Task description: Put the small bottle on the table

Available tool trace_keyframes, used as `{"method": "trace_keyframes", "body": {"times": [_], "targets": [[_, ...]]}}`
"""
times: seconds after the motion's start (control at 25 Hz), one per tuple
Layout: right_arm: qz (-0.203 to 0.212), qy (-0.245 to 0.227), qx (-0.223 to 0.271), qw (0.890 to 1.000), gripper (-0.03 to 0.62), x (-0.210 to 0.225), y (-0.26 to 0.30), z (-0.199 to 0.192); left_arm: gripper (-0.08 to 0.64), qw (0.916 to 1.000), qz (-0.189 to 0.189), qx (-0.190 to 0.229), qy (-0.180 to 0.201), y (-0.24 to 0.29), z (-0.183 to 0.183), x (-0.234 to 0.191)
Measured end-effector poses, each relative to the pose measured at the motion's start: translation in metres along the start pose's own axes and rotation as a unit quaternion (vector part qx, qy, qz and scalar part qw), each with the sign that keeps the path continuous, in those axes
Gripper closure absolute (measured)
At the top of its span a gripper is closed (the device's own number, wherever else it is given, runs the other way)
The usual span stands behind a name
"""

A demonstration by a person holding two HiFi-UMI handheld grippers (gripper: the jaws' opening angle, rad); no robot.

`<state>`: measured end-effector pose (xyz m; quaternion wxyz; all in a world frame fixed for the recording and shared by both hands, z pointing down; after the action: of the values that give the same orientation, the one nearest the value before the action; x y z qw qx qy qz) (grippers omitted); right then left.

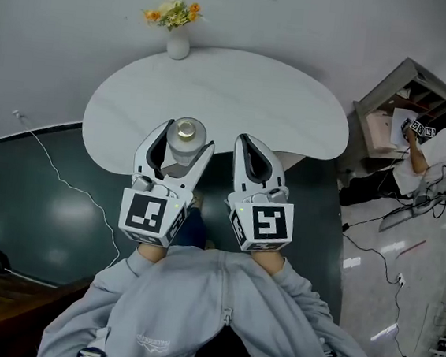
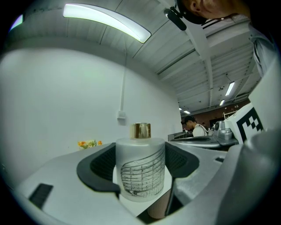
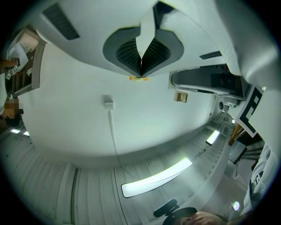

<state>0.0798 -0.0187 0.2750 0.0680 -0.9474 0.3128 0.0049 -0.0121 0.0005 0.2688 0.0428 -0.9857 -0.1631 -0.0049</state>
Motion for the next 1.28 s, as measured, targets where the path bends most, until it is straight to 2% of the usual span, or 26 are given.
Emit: {"method": "trace_keyframes", "body": {"times": [0.32,0.88,1.04,1.28], "targets": [[-0.004,0.001,-0.006,1.000,0.566,0.020,0.061,-0.016,0.229,0.9999,-0.009,-0.005,-0.003,0.054,-0.014,-0.035],[-0.012,-0.006,-0.009,1.000,0.565,0.050,0.189,-0.037,0.229,0.9997,-0.017,-0.011,-0.009,0.159,-0.029,-0.124],[-0.020,-0.005,-0.015,1.000,0.565,0.057,0.214,-0.046,0.229,0.9993,-0.028,0.012,-0.020,0.183,-0.032,-0.141],[-0.023,-0.005,-0.020,1.000,0.565,0.064,0.241,-0.058,0.229,0.9989,-0.040,0.007,-0.025,0.207,-0.045,-0.156]]}}
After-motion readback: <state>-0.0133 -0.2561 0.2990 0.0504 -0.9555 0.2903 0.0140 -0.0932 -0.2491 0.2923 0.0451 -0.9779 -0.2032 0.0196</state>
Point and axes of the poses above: the fingertips, and each gripper's own axes: y forward along the fingers, x to its right, z out of its top, the point moved 1 cm from there along -y, backward along the fingers, and after that the axes turned 4 degrees about x, right-handed, at the moved point
